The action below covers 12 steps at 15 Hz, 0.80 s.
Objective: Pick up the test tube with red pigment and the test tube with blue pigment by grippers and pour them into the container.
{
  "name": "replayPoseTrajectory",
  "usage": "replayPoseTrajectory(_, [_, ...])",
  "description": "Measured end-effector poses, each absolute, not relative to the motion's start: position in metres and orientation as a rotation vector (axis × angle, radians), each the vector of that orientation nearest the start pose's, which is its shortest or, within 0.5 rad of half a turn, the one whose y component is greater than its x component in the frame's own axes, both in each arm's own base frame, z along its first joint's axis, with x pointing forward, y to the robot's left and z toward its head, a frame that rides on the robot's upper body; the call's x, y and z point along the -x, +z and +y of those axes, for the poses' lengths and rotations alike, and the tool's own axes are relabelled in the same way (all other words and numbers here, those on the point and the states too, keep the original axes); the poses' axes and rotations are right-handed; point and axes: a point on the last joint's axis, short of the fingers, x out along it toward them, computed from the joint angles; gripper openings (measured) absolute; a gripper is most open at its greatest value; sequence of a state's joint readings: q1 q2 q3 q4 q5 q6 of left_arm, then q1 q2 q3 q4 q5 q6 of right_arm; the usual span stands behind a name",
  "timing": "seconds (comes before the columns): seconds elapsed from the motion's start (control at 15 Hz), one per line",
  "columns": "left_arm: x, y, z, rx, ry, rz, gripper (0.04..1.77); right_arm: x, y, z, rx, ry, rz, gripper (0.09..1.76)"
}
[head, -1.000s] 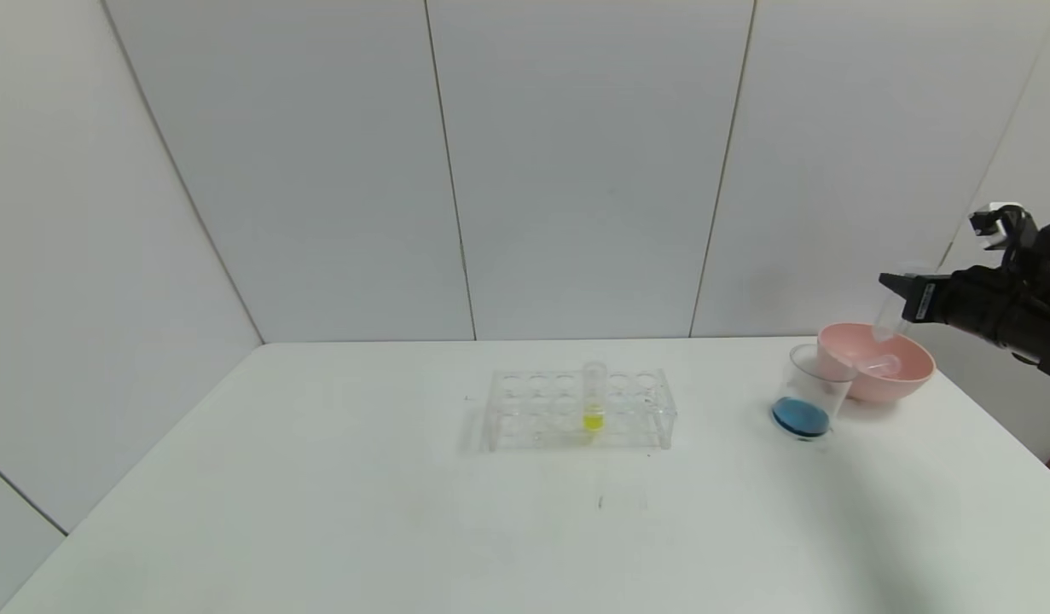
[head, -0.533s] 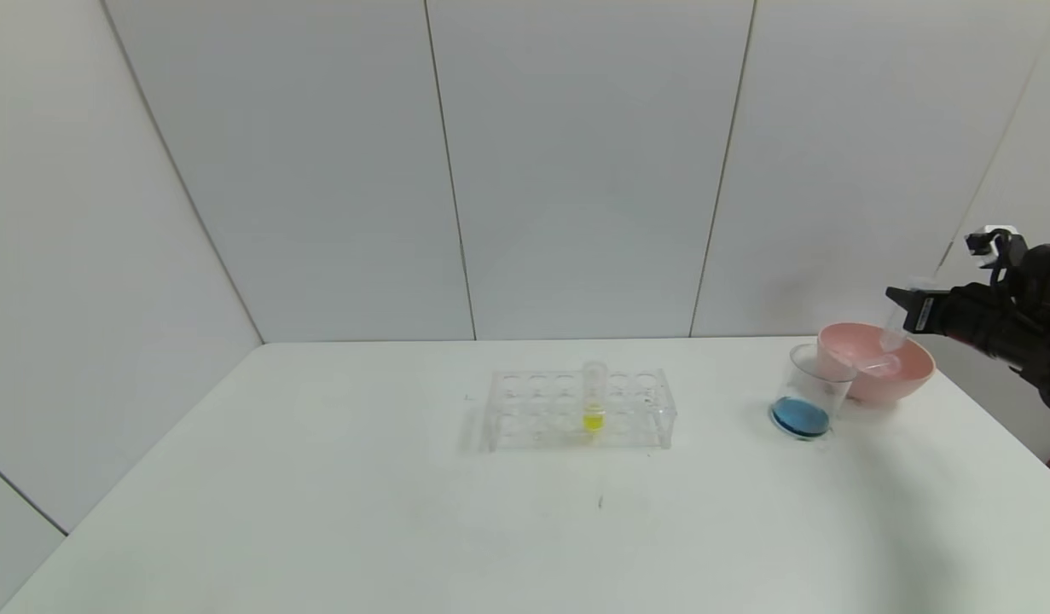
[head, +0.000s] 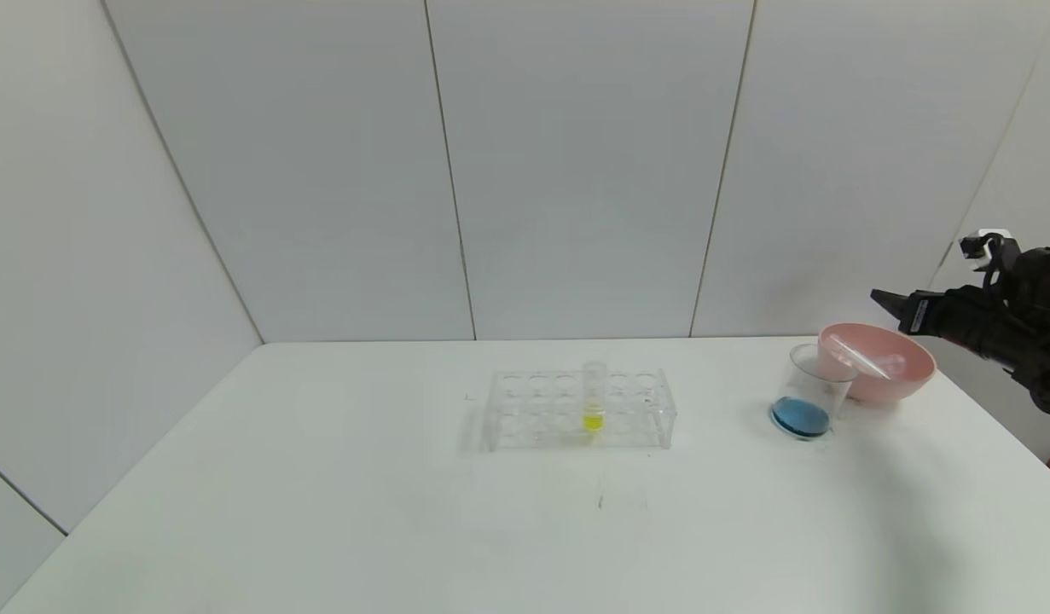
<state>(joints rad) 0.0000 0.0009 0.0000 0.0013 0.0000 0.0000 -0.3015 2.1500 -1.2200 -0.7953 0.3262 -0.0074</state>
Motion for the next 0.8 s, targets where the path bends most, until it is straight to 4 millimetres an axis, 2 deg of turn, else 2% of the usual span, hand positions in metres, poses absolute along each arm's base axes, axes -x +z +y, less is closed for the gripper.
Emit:
replayPoseTrajectory(0.13, [0.023,0.075,0.000,0.000,0.000,0.002,1.76,-0.413,0.145,-0.114,-0.026,0.039,0.107,1.28])
replayPoseTrajectory(0.33, [0.023,0.075,0.000,0.000,0.000,0.002,1.76,-0.414,0.150,-0.086,-0.019,0.096,0.101,1.41])
replayPoseTrajectory(0.47, [0.023,0.075,0.000,0.000,0.000,0.001,1.76,-0.416,0.155,-0.057,-0.011,0.110,0.094,1.48])
replayPoseTrajectory(0.6, [0.023,0.075,0.000,0.000,0.000,0.002,1.76,-0.419,0.160,-0.019,-0.006,0.126,0.081,1.53])
replayPoseTrajectory(0.8, [0.023,0.075,0.000,0.000,0.000,0.002,1.76,-0.412,0.167,0.034,-0.021,0.178,0.071,1.59])
